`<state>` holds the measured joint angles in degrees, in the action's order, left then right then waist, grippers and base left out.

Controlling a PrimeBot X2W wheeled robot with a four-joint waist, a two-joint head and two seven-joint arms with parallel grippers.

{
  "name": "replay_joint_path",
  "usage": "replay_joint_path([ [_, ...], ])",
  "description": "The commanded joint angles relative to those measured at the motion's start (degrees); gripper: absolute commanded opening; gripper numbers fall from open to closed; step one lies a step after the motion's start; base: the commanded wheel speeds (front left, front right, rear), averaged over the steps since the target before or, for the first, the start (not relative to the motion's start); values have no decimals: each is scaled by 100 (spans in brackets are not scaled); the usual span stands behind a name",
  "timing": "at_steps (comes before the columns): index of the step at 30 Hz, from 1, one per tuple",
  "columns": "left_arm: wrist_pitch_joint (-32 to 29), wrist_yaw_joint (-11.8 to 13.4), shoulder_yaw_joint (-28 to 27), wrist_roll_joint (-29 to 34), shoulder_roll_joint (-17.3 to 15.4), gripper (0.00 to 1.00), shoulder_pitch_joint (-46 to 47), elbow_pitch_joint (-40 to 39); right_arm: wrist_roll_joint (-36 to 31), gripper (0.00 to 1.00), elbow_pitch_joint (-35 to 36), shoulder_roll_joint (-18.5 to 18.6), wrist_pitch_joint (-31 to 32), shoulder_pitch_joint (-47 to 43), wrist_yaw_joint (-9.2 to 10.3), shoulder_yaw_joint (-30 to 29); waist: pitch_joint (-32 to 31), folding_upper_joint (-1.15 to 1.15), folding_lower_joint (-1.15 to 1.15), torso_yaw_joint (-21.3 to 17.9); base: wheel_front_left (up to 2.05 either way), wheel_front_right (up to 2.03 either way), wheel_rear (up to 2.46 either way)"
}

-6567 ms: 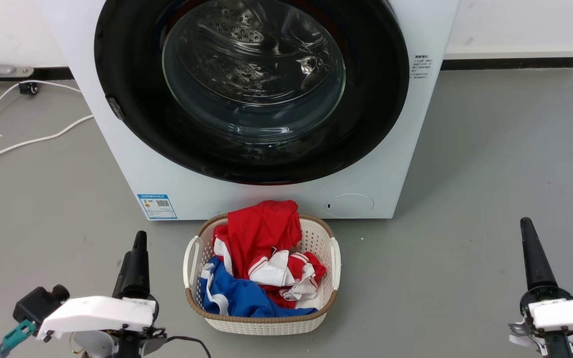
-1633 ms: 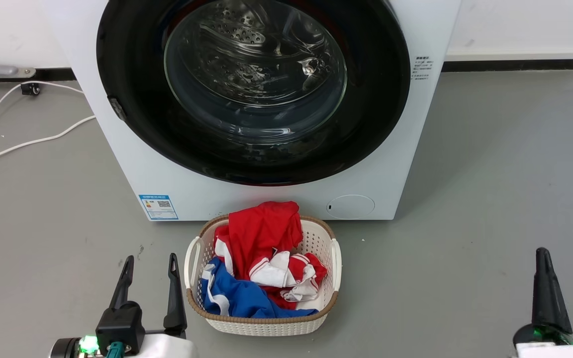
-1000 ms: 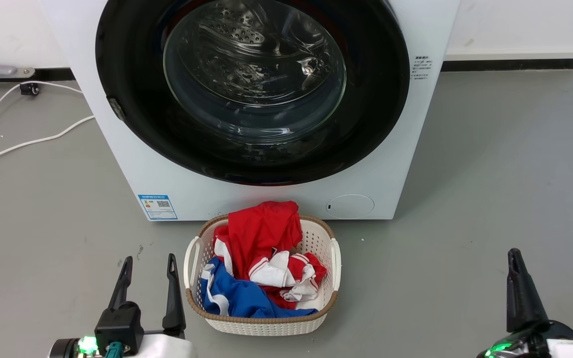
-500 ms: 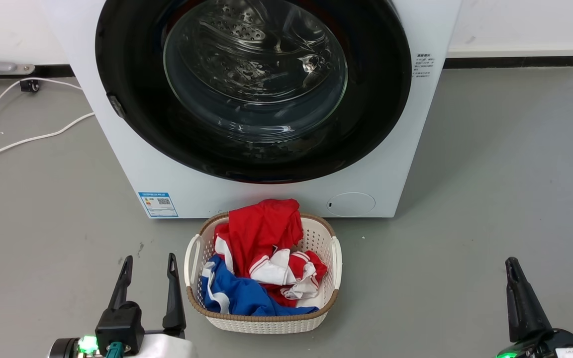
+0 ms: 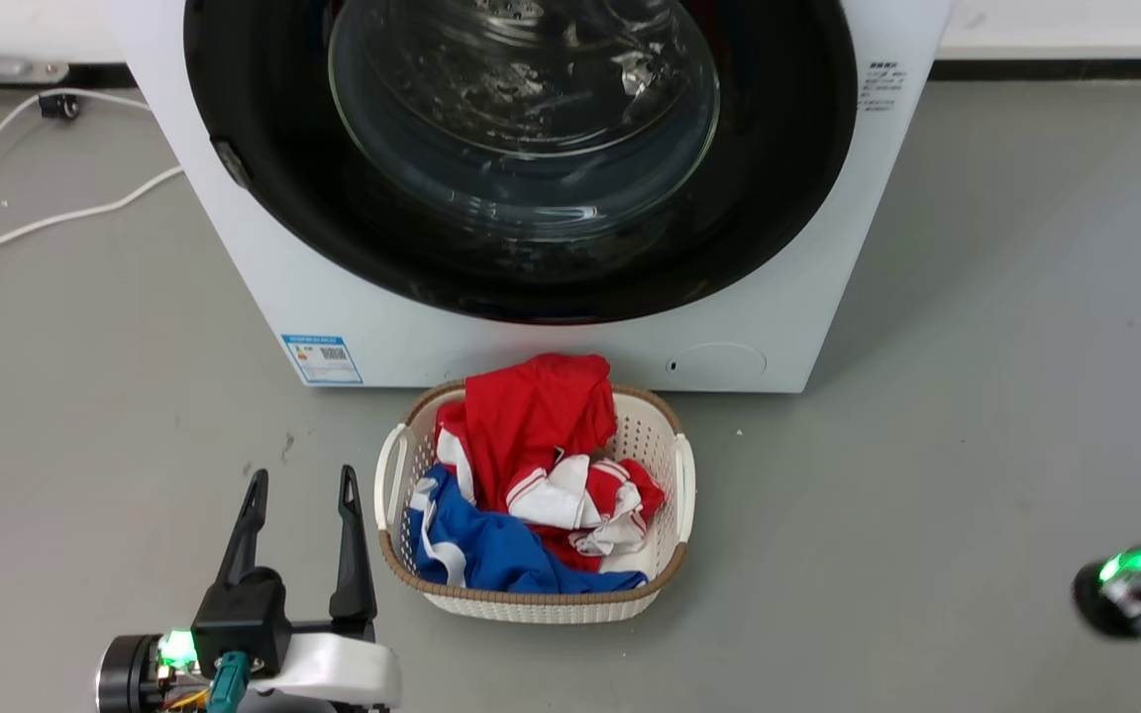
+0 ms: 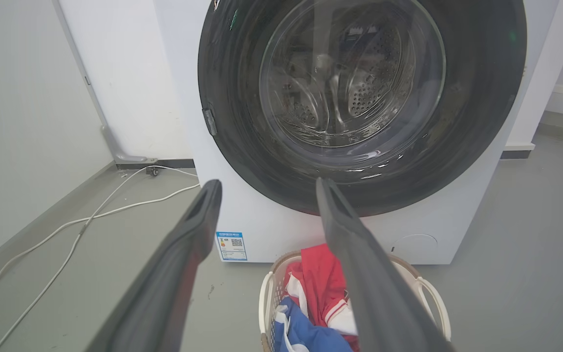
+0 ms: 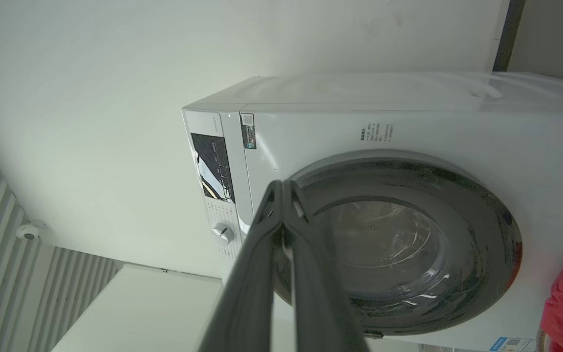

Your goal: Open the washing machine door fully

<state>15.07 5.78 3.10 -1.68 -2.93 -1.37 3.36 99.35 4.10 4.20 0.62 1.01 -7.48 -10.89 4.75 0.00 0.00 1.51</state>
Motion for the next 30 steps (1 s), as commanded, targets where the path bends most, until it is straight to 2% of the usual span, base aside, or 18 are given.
replay_joint_path([
  [1,16,35,19,55,2,100,120,-41,1,0,-140,139,111,422,-2,-231,153,0,0,58,0,0,0],
  [5,16,61,60,111,2,100,270,-97,-66,0,-473,450,268,1195,-2,-595,377,0,0,125,0,0,0],
  [7,16,62,69,116,1,100,308,-115,-81,0,-555,527,309,1377,-2,-650,451,0,0,146,0,0,0],
  [13,15,81,145,150,1,100,600,-233,-247,0,-1109,1092,673,2432,-2,-766,922,0,0,311,0,0,0],
  [20,15,168,312,122,3,100,1031,-410,-564,0,-1625,1718,1020,3635,-2,-537,1558,0,0,551,0,0,0],
  [30,15,285,543,11,2,100,1363,-549,-984,0,-2420,2180,1575,5263,-2,201,2241,0,0,861,0,0,0],
])
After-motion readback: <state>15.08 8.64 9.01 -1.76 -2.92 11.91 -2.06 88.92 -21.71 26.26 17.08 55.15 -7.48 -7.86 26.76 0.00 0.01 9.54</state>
